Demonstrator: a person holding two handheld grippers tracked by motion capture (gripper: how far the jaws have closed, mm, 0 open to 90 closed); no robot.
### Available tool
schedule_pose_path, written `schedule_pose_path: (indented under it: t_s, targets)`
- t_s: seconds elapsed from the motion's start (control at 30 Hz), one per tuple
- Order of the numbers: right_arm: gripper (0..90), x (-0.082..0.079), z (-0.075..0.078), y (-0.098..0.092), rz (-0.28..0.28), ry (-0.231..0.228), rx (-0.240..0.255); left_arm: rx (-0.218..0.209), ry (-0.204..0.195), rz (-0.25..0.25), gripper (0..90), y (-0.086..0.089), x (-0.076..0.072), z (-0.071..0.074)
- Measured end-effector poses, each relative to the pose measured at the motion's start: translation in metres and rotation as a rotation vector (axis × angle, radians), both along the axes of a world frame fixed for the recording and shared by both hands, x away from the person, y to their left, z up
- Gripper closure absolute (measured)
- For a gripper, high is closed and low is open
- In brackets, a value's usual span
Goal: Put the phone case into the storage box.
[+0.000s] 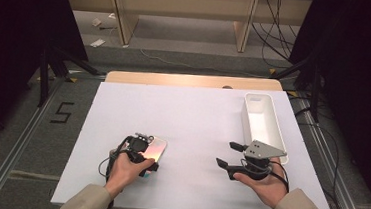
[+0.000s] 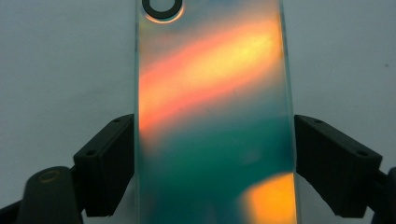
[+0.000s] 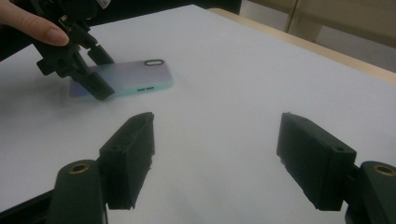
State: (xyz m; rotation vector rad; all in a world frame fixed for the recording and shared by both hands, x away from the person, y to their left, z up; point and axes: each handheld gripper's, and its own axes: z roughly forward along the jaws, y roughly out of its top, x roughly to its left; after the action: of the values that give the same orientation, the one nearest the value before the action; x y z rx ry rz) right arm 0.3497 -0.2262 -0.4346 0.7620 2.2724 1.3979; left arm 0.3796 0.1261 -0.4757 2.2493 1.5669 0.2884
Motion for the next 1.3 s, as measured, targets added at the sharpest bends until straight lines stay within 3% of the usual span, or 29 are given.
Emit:
schedule_pose_path:
  t_s: [0.47, 0.8, 0.9, 1.17, 1.3]
  targets:
    - [28.4, 0.001, 0.0, 0.001, -0.003, -0.003, 0.002, -0.029, -0.014, -0.007, 17.1, 0.004, -0.001, 0.003]
    - [27.8, 0.002, 0.0, 0.002, -0.015, -0.009, 0.006, -0.116, -0.129, -0.056, 17.1, 0.001, -0.005, 0.014]
    - [27.2, 0.003, 0.001, 0.003, -0.018, -0.009, 0.007, -0.158, -0.175, -0.089, 17.0, -0.001, -0.007, 0.017]
    - [26.1, 0.007, 0.003, 0.009, -0.038, -0.015, 0.029, -0.219, -0.288, -0.192, 17.0, -0.008, -0.012, 0.025]
    - [26.1, 0.01, 0.005, 0.013, -0.05, -0.016, 0.039, -0.245, -0.328, -0.219, 17.0, -0.01, -0.013, 0.026]
